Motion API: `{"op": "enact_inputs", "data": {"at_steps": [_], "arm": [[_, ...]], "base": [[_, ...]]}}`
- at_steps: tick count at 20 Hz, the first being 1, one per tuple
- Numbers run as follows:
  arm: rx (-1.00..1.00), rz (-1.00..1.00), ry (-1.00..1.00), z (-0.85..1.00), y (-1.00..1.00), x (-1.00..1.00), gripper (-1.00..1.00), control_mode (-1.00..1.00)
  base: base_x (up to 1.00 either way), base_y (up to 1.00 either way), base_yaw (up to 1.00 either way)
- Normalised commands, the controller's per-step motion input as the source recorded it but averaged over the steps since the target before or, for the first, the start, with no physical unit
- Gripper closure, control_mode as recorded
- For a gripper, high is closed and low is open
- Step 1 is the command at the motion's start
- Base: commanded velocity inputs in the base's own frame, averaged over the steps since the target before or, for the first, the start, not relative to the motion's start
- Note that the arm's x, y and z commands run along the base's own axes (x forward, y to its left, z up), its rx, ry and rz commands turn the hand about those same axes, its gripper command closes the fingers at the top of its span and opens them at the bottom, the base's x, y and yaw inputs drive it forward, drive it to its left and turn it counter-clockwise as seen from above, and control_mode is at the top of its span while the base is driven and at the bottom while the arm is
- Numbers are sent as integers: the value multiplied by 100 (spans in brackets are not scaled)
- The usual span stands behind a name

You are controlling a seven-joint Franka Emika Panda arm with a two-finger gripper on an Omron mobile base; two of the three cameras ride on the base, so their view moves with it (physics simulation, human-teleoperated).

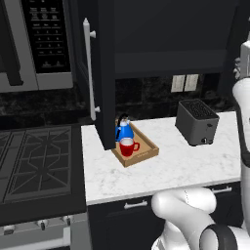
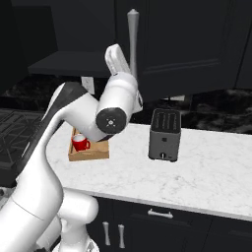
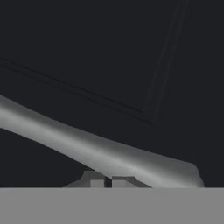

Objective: Pick the kettle from the counter and place it on the tray. Then pick the mug from the cabinet and place it on the tray. Then close the cabinet doors.

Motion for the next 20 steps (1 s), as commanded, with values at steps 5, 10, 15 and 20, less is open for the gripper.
{"op": "enact_inputs", "data": {"at_steps": [5,10,15,20], "arm": [[2,-11,3,-10,12,80,100,-100],[0,-7,11,0,0,70,100,-100],[0,-1,25,0,0,90,100,-100],[0,0,21,-3,0,82,100,-100]], "base": [[0,0,0],[0,0,0],[0,0,0],[0,0,0]]}}
